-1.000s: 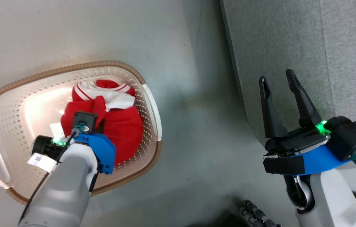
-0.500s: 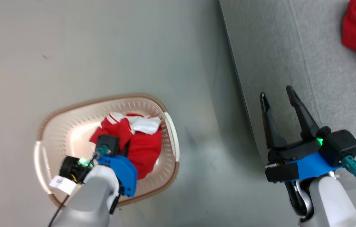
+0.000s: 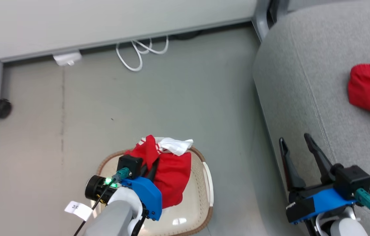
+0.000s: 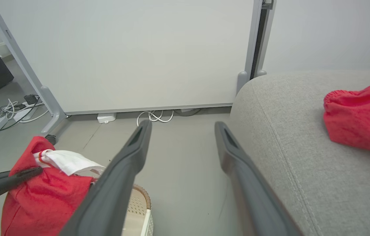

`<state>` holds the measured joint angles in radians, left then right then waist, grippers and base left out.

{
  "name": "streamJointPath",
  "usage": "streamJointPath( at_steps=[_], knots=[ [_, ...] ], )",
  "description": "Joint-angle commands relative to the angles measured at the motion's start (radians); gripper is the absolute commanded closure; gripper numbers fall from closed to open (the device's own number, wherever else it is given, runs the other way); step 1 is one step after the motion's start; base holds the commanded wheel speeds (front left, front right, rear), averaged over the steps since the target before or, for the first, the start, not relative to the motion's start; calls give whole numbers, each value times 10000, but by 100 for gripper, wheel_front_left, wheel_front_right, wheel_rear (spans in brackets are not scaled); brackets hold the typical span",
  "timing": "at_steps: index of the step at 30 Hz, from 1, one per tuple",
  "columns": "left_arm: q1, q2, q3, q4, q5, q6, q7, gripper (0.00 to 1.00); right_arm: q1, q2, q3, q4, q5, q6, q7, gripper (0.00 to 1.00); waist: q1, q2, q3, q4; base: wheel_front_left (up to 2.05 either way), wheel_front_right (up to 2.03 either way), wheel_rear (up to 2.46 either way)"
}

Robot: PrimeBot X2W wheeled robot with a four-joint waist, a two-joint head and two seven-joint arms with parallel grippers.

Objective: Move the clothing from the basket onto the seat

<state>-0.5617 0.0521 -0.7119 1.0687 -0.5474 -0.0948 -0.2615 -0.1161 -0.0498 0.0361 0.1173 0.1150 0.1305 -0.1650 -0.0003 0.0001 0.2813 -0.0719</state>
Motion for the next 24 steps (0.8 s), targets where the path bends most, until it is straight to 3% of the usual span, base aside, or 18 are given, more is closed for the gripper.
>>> streamJointPath(
  at_steps=[1,11,24],
  knots=[
    [137,-15,-137,-297,-77,-13,-51,100,318,-11,-44,-25,26,5,93,0,3,-1,-963,708,0,0,0],
    [-299,-20,-1020,-1596,-258,-2,-51,100,1012,-11,74,-115,185,5,383,0,3,-1,-1978,1332,0,0,0],
    [-1479,-18,-2622,-3105,-1053,198,230,100,1239,-11,784,-94,285,5,662,0,3,-1,-2641,1610,0,0,0]
  ],
)
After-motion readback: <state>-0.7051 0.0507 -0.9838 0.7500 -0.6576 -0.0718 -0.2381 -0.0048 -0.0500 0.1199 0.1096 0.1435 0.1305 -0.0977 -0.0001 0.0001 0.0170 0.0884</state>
